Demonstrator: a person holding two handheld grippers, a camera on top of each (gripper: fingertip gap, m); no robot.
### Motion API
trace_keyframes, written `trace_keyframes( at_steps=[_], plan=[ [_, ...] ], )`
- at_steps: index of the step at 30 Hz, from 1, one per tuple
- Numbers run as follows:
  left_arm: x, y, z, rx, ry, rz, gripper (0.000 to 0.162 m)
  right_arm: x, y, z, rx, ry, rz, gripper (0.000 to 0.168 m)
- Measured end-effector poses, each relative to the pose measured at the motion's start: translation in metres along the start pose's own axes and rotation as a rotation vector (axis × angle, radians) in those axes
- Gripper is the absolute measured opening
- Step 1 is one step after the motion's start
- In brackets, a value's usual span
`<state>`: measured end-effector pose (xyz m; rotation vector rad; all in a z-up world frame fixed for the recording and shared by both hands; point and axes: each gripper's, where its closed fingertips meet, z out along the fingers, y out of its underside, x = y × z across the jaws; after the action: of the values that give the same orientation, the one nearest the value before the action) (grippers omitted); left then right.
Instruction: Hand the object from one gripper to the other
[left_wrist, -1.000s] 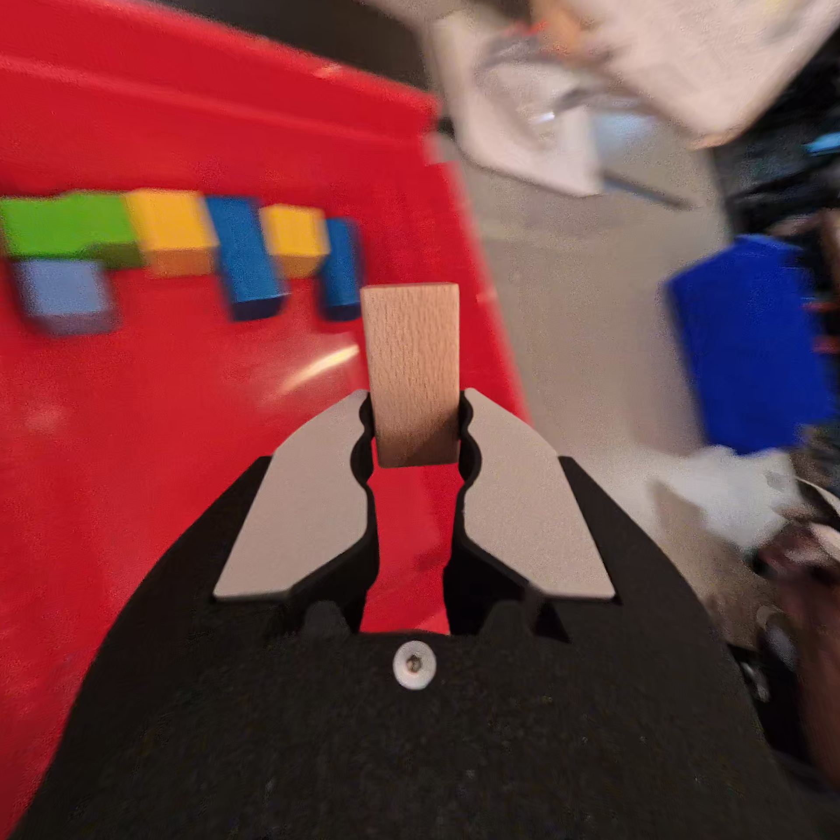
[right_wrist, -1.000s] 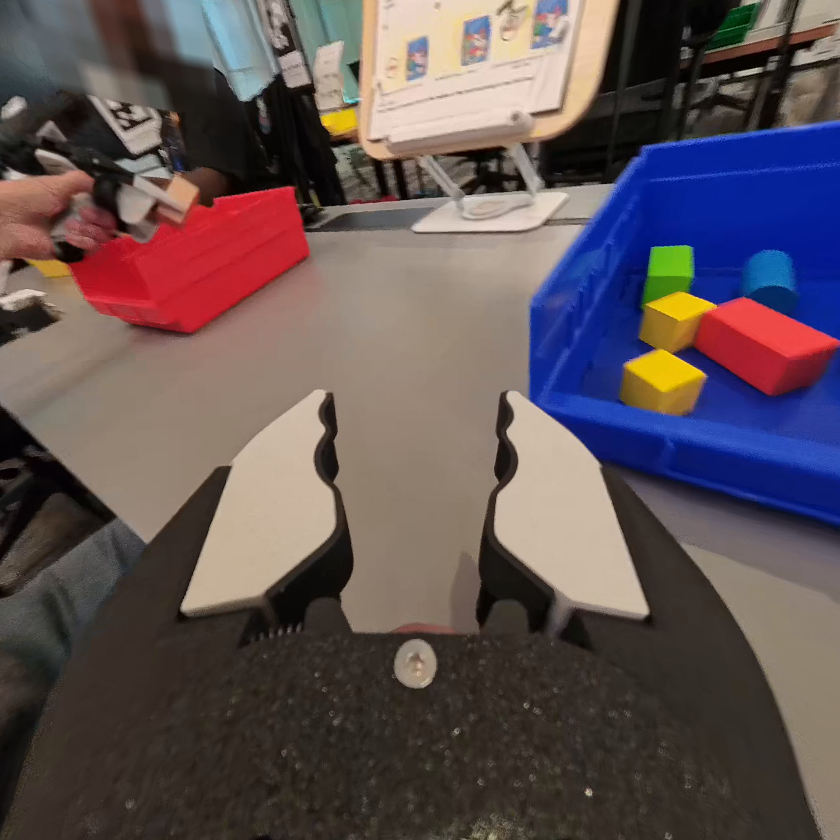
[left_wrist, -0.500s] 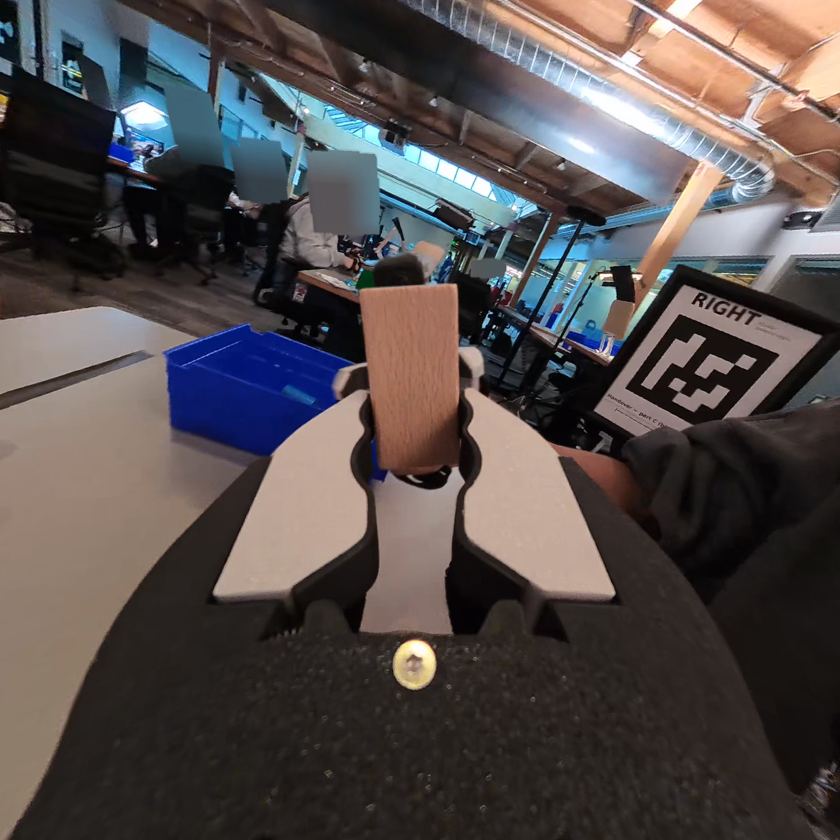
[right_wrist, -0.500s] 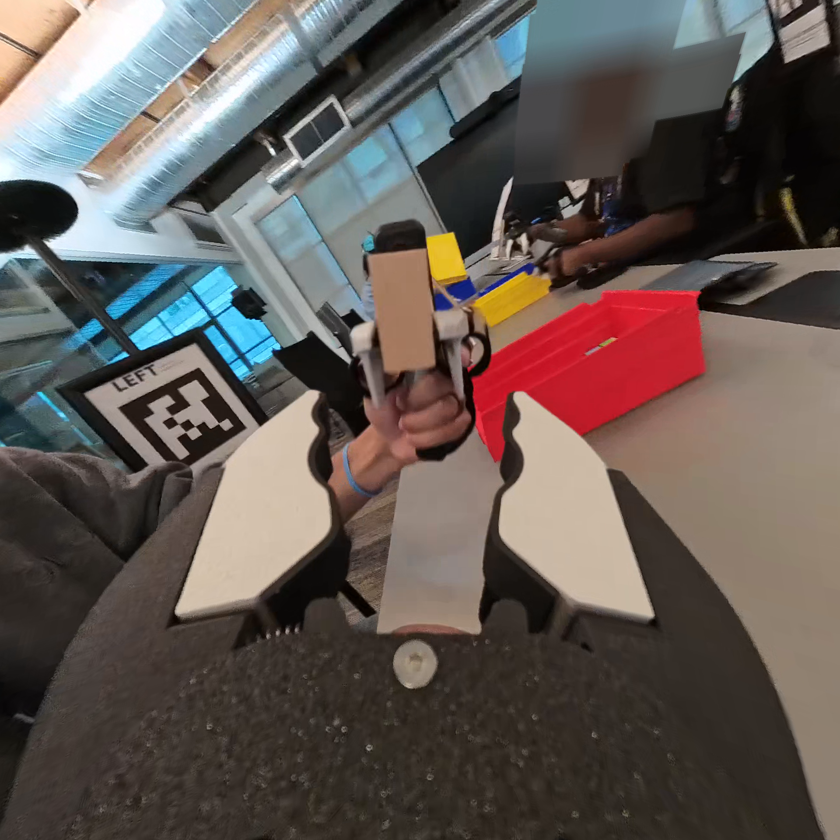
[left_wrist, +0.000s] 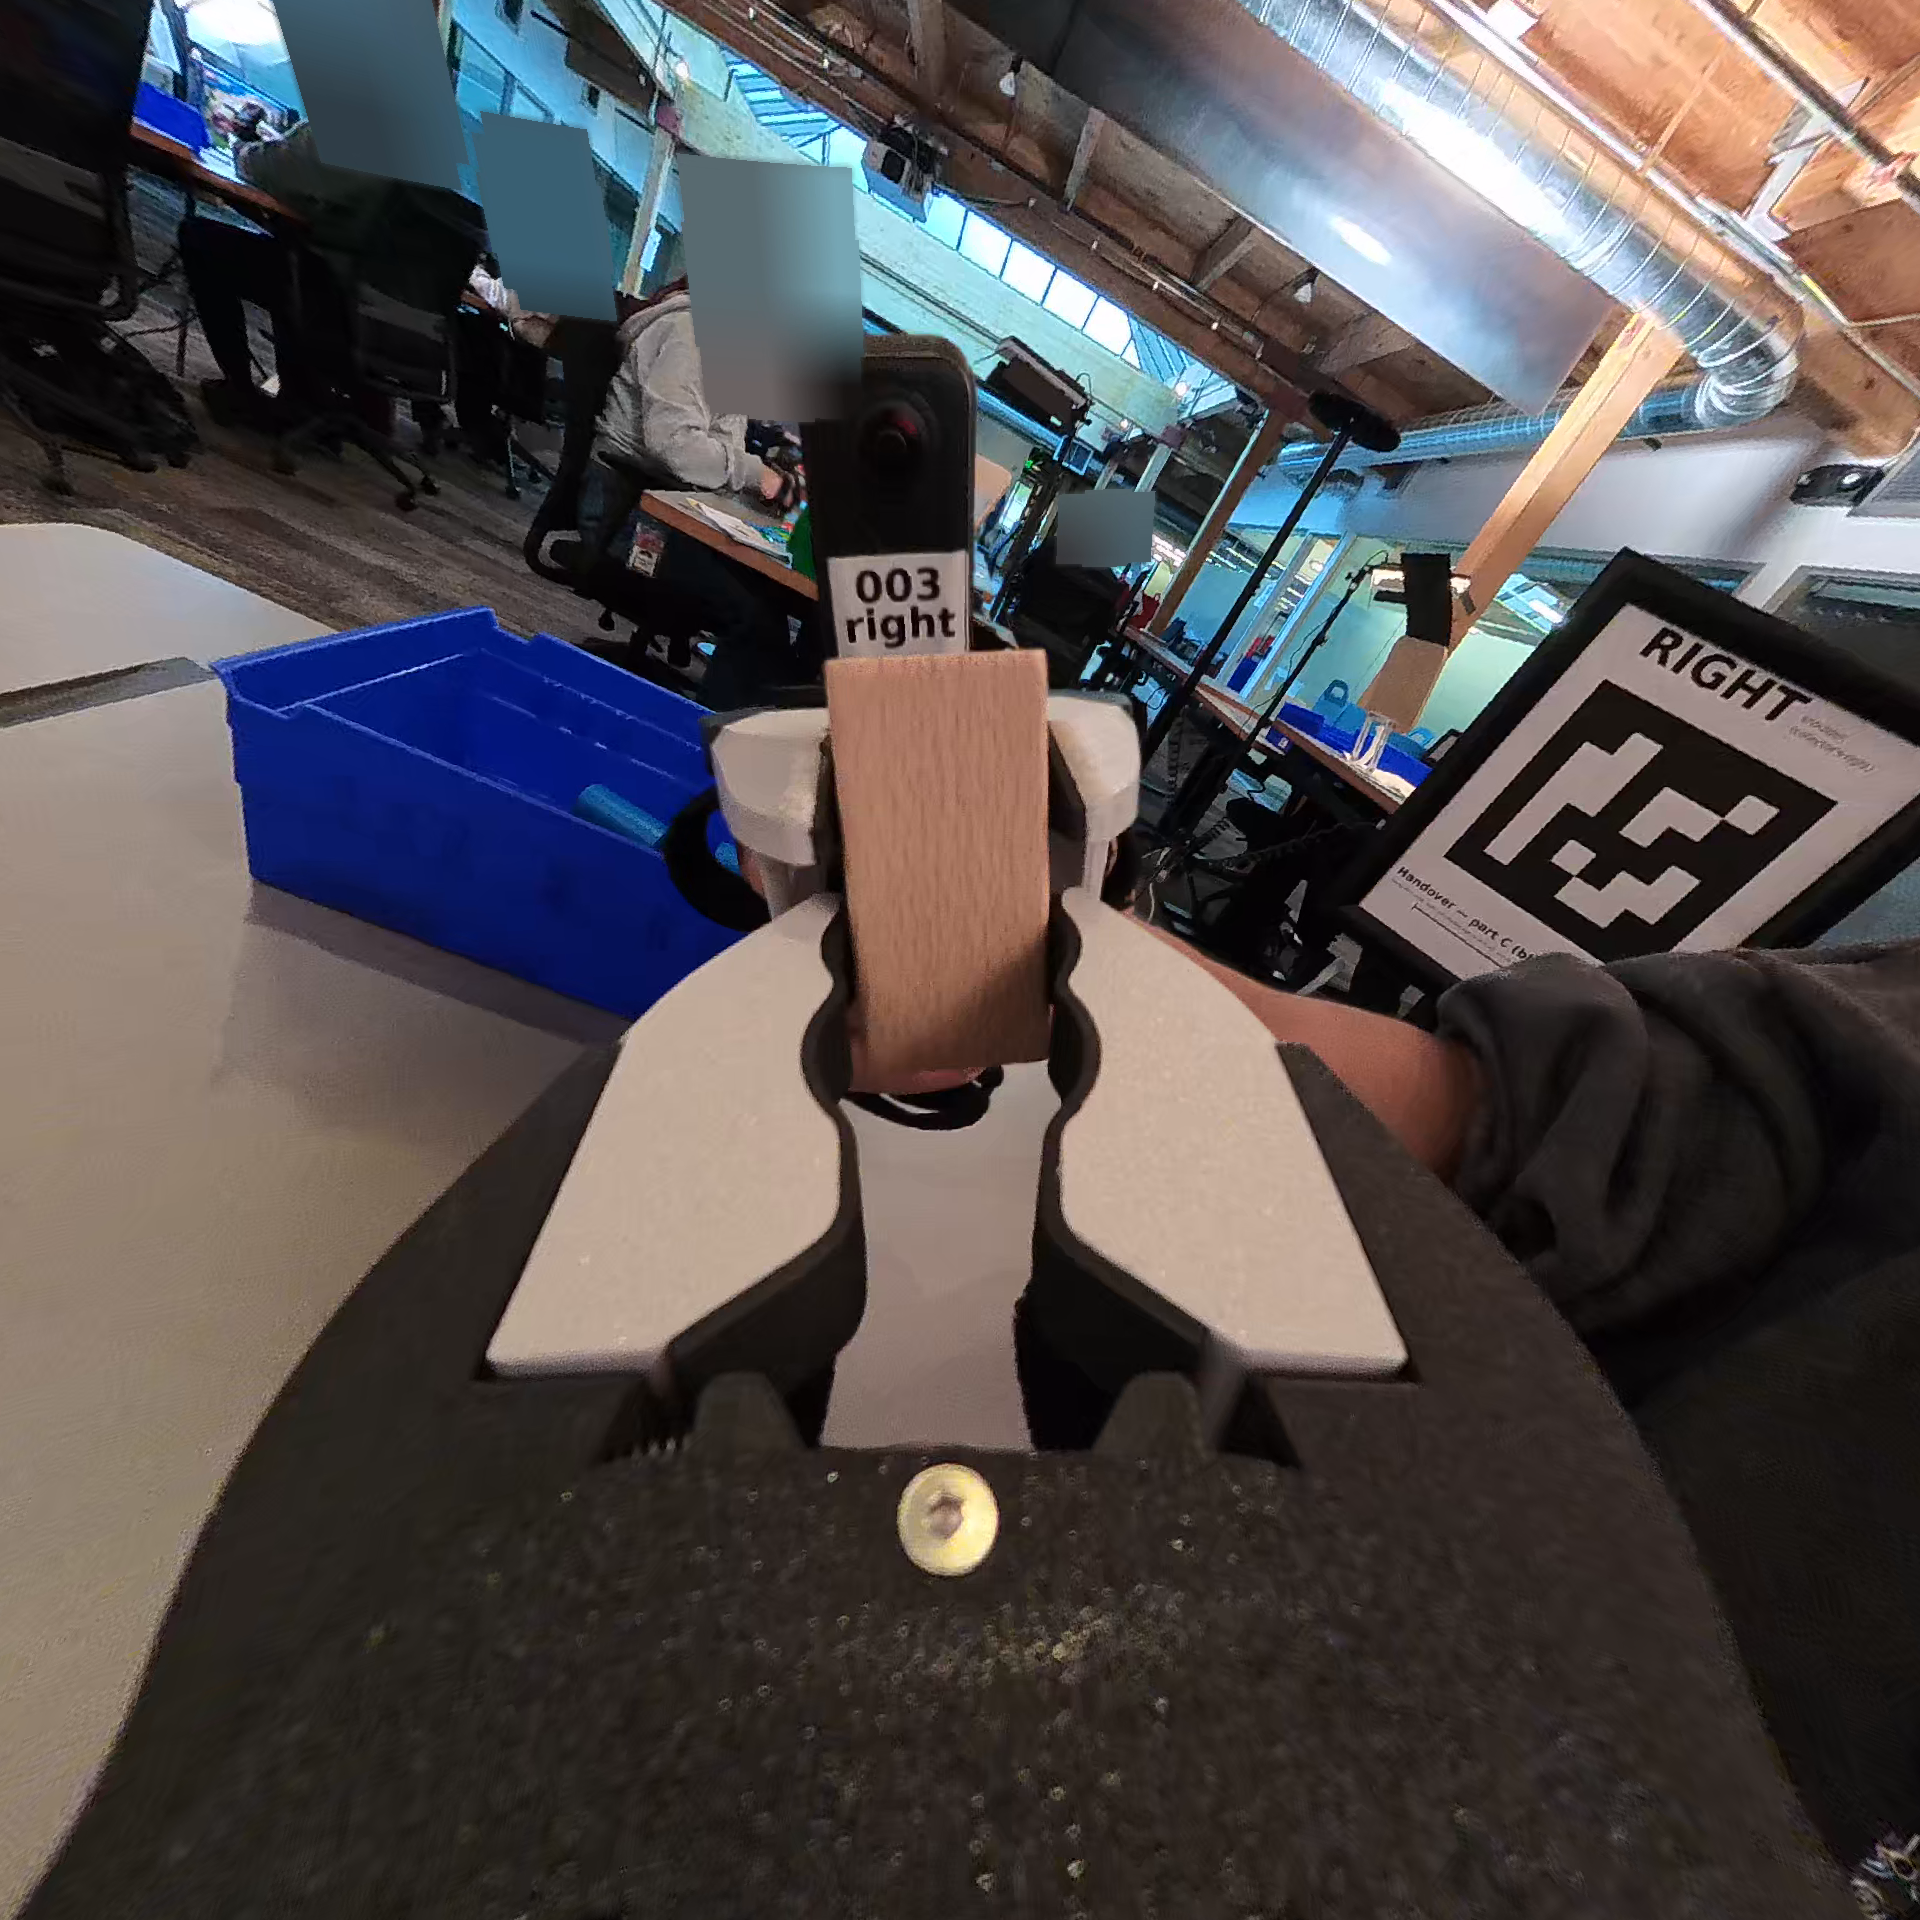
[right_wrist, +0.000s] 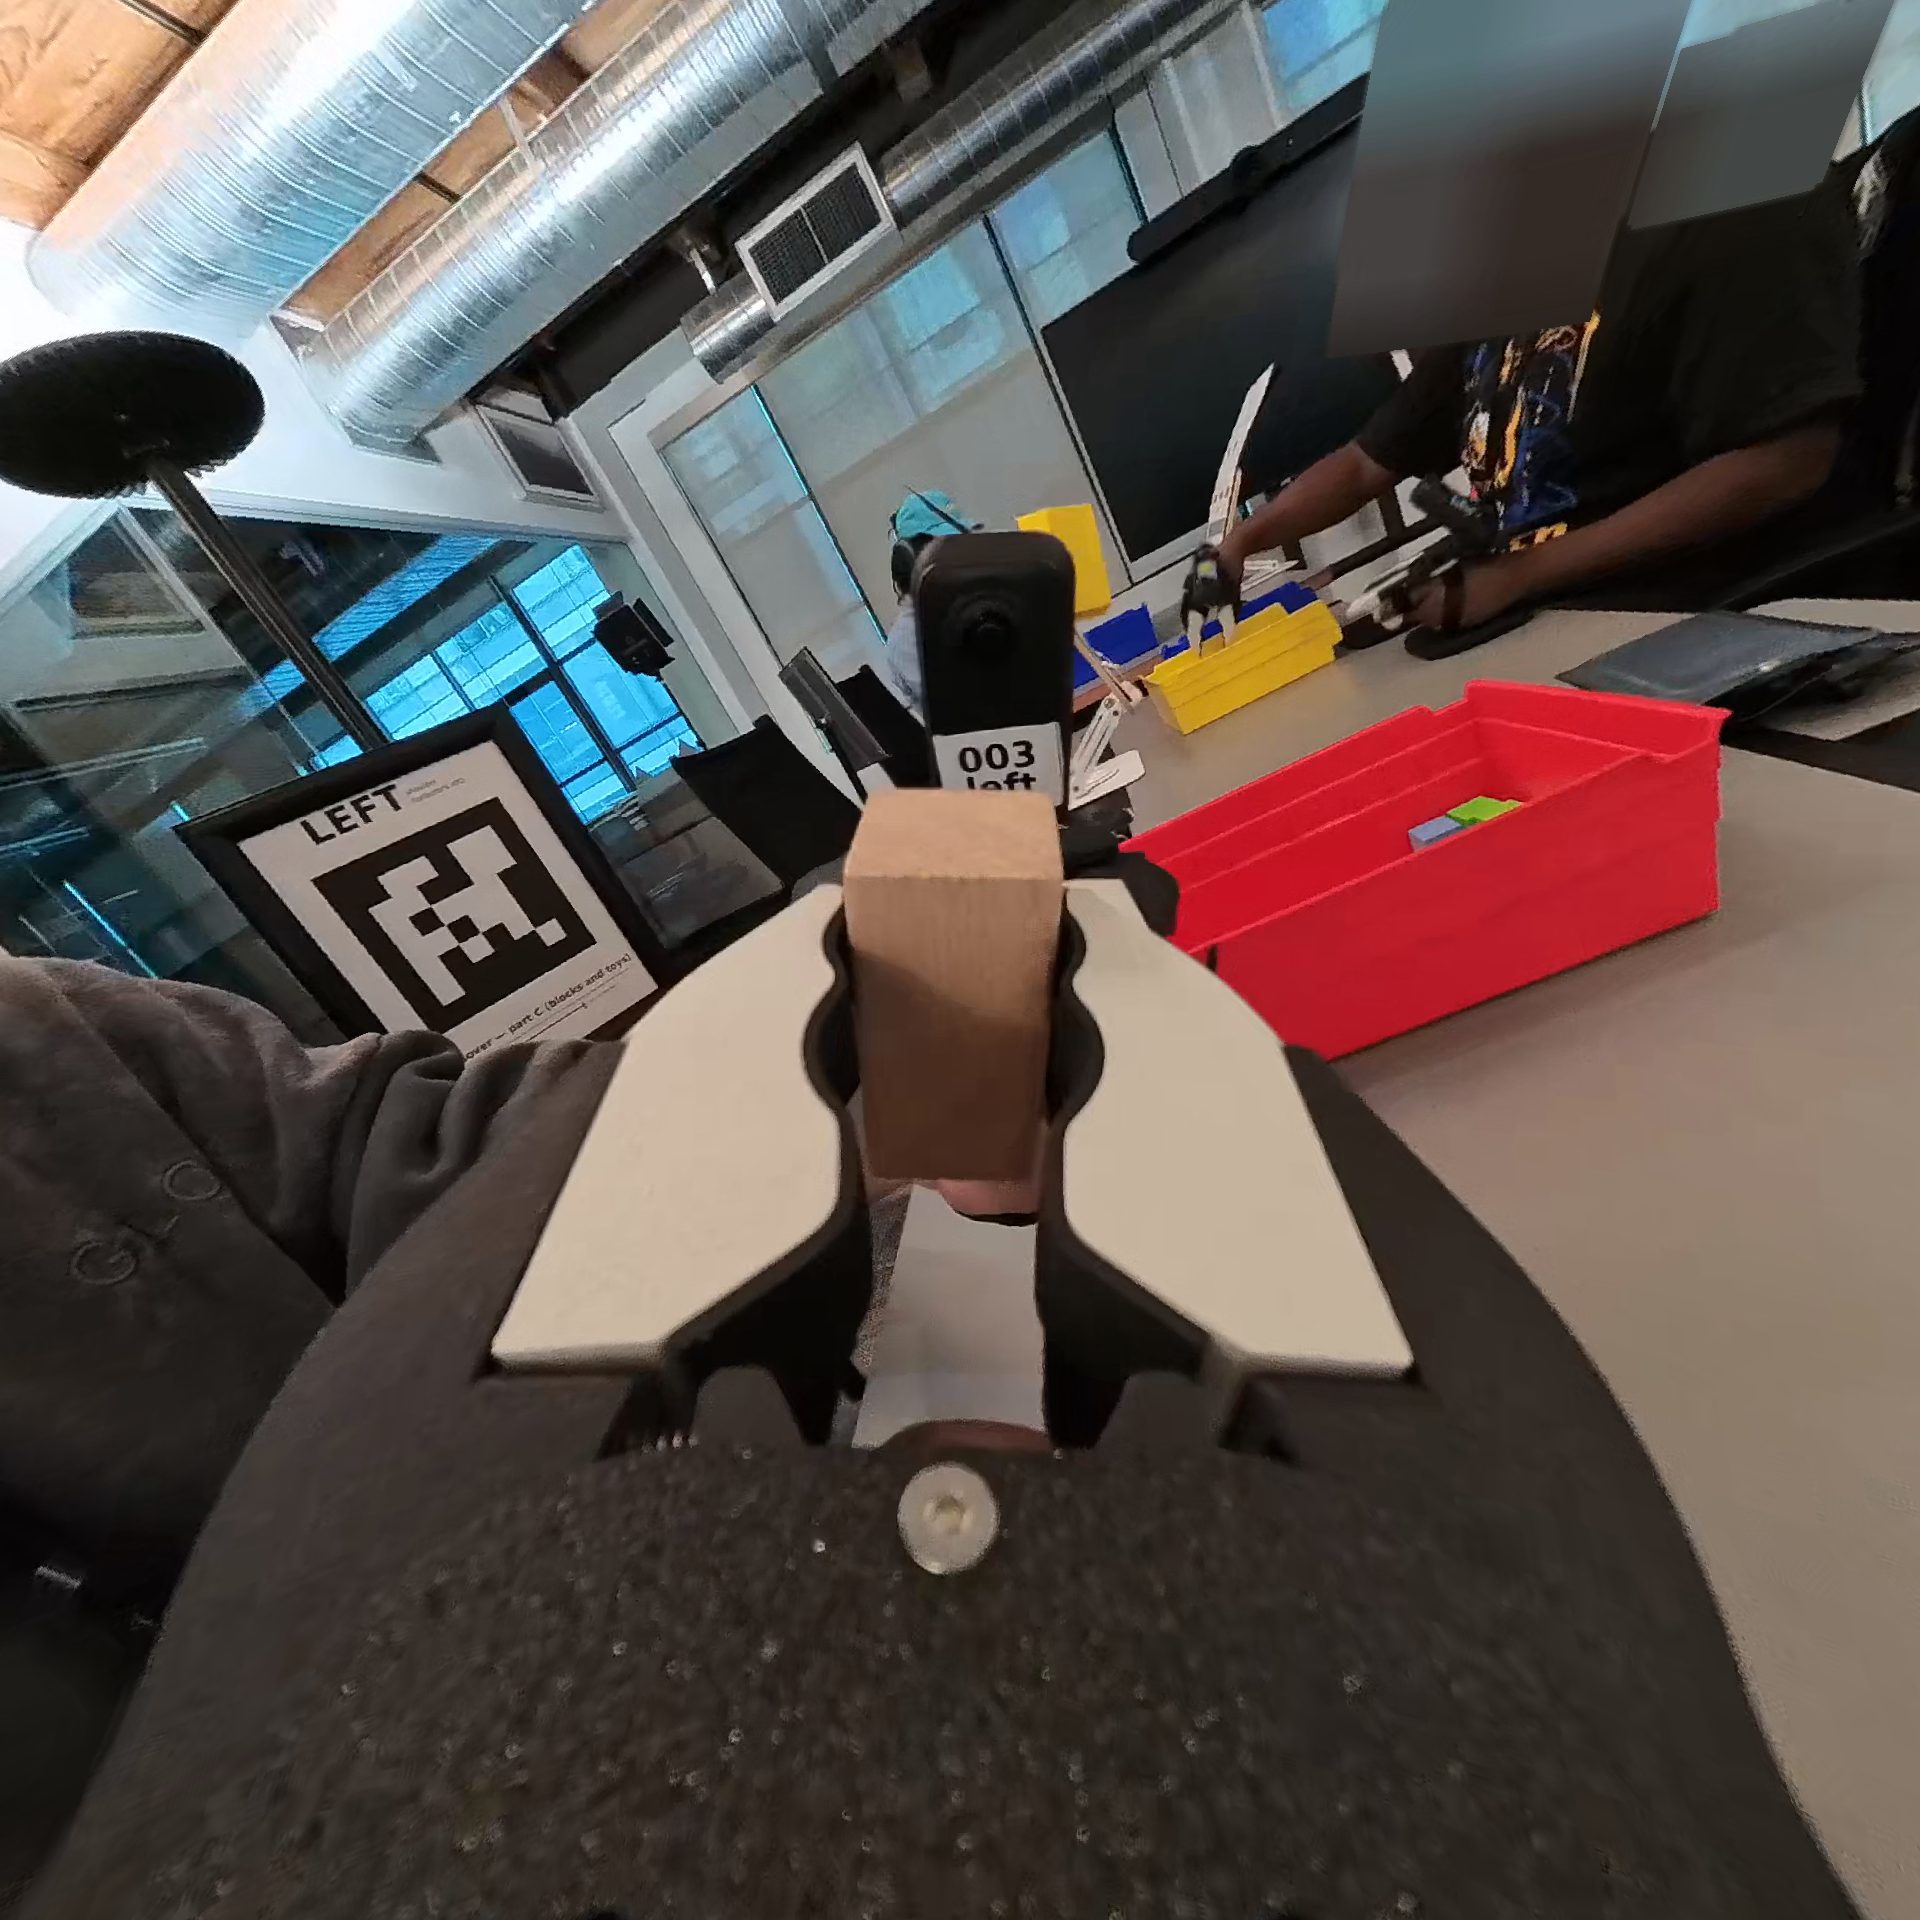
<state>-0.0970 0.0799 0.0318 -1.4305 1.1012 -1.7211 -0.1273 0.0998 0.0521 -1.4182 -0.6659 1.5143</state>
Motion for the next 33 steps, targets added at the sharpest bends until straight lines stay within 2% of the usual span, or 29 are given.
trace_keyframes(
  at_steps=[6,8,10,12,14,16,18,21,25,28,33],
  plan=[
    [-0.007,0.004,-0.005,0.023,-0.089,-0.031,0.034,0.005,0.0,-0.002,-0.015,0.06,-0.008,0.034],
    [-0.004,0.018,-0.013,0.011,-0.132,-0.052,0.057,0.001,-0.012,-0.012,0.001,0.075,0.002,0.034],
    [0.002,0.043,-0.027,-0.023,-0.18,-0.064,0.06,-0.002,-0.031,-0.037,-0.003,0.173,-0.03,0.034],
    [0.01,0.074,-0.046,-0.057,-0.23,-0.08,0.055,0.002,-0.049,-0.078,-0.065,0.385,-0.104,0.034],
    [0.021,0.102,-0.067,-0.063,-0.259,-0.108,0.05,0.013,-0.057,-0.135,-0.195,0.657,-0.174,0.034],
    [0.029,0.122,-0.088,-0.043,-0.292,-0.137,0.05,0.031,-0.048,-0.205,-0.45,0.949,-0.272,0.034],
    [0.034,0.128,-0.103,-0.026,-0.325,-0.144,0.05,0.044,-0.021,-0.265,-0.736,1.088,-0.264,0.035],
    [0.037,0.12,-0.112,-0.014,-0.368,-0.1,0.049,0.061,0.032,-0.329,-1.041,1.119,-0.089,0.034],
    [0.037,0.114,-0.109,-0.014,-0.402,-0.046,0.044,0.075,0.094,-0.358,-1.293,1.022,0.065,0.034],
    [0.035,0.122,-0.104,-0.058,-0.42,-0.021,0.044,0.09,0.114,-0.375,-1.469,1.014,0.013,0.035],
    [0.038,0.125,-0.1,-0.074,-0.426,0.002,0.044,0.1,0.135,-0.384,-1.632,0.889,-0.012,0.035]
  ],
)
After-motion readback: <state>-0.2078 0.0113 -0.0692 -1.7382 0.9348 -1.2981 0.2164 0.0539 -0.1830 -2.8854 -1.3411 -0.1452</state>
